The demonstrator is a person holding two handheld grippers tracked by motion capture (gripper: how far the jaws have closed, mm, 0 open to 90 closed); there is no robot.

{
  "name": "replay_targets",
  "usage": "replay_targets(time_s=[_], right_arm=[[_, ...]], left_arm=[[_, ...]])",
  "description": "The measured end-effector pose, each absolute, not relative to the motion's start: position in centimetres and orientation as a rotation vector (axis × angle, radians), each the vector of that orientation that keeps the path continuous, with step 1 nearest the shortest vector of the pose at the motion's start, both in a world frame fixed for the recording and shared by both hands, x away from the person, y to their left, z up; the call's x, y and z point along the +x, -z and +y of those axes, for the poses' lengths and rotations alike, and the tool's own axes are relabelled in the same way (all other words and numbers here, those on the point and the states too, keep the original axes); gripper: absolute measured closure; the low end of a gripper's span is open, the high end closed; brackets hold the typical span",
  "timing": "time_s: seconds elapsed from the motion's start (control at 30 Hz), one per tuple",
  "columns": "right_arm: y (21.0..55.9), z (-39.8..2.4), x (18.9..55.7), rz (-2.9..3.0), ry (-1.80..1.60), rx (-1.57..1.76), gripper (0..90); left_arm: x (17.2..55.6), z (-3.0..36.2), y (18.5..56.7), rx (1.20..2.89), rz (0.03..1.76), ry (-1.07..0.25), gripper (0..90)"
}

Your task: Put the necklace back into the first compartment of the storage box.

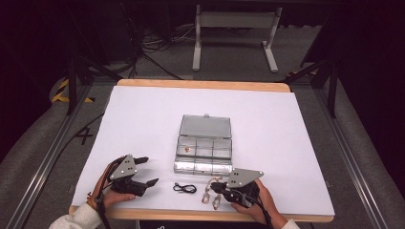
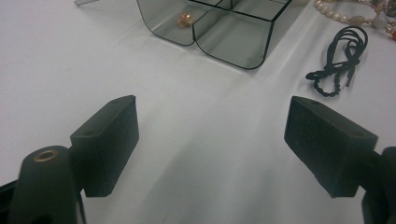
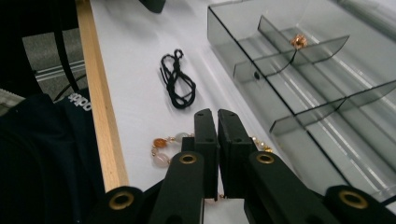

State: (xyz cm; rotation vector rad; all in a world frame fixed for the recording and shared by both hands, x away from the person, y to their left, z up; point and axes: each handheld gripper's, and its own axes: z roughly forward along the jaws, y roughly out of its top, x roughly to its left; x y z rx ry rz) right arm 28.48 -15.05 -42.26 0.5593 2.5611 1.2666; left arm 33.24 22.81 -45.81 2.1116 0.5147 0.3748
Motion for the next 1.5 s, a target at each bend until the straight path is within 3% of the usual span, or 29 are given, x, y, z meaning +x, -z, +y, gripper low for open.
replay_targets(time_s=[0.43,1.5], right_arm=[[38.1,-15.9,27.7,2.437,-1.391,0.537,87.4],[32.3,-16.3,28.2,2.265,-1.489,0.511,87.5]], left_arm=[[33.3,22.9,45.8,2.102,0.52,-0.372,18.7],[33.3,23.1,45.8,2.085,0.532,-0.365,18.3]])
